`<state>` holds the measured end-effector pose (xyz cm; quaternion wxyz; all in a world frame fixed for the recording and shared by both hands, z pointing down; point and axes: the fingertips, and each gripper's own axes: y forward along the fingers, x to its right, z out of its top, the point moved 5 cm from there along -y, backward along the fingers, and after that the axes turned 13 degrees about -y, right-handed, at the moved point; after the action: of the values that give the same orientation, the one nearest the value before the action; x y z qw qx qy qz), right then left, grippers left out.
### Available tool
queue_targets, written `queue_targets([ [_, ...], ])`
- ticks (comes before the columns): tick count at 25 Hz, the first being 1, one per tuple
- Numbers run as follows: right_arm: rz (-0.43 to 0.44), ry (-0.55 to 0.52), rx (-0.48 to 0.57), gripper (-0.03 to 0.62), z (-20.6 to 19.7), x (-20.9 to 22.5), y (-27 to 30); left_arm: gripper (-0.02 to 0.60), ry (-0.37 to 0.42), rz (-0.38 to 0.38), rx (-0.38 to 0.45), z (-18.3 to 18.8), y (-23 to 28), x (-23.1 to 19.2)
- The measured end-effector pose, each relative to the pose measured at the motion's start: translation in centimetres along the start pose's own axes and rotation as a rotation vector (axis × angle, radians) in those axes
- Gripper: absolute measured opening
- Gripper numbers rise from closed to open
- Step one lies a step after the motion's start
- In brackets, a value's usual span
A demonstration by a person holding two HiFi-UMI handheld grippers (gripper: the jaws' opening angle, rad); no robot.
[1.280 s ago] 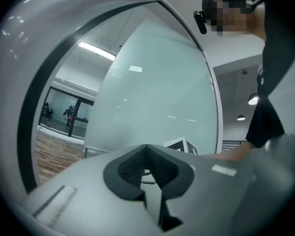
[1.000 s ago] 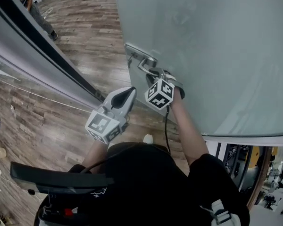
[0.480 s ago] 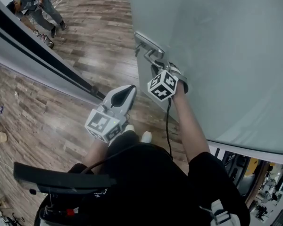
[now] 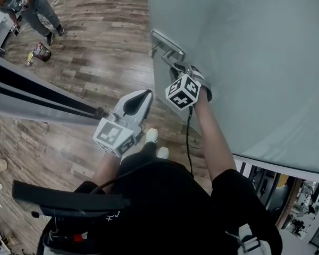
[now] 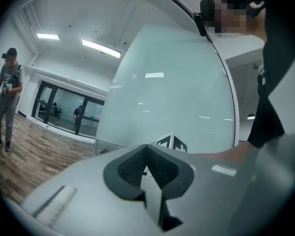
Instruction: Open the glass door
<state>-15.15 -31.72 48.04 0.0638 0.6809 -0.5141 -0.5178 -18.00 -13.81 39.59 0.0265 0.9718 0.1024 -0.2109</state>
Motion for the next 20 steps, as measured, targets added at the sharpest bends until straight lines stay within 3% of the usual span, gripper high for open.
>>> queue_targets([
  [12,-0.043,0.062,-0.053,0.083,-2.2,2.5,1.3,0.000,-0.009,-0.171,-0.028,1.4,5.7,-1.9],
  [20,-0.076,0.081,-0.091,0.083,-4.1,5.4,2.5,0.000,-0.033,-0.240,-0.061,2.1,8.6,-2.9],
])
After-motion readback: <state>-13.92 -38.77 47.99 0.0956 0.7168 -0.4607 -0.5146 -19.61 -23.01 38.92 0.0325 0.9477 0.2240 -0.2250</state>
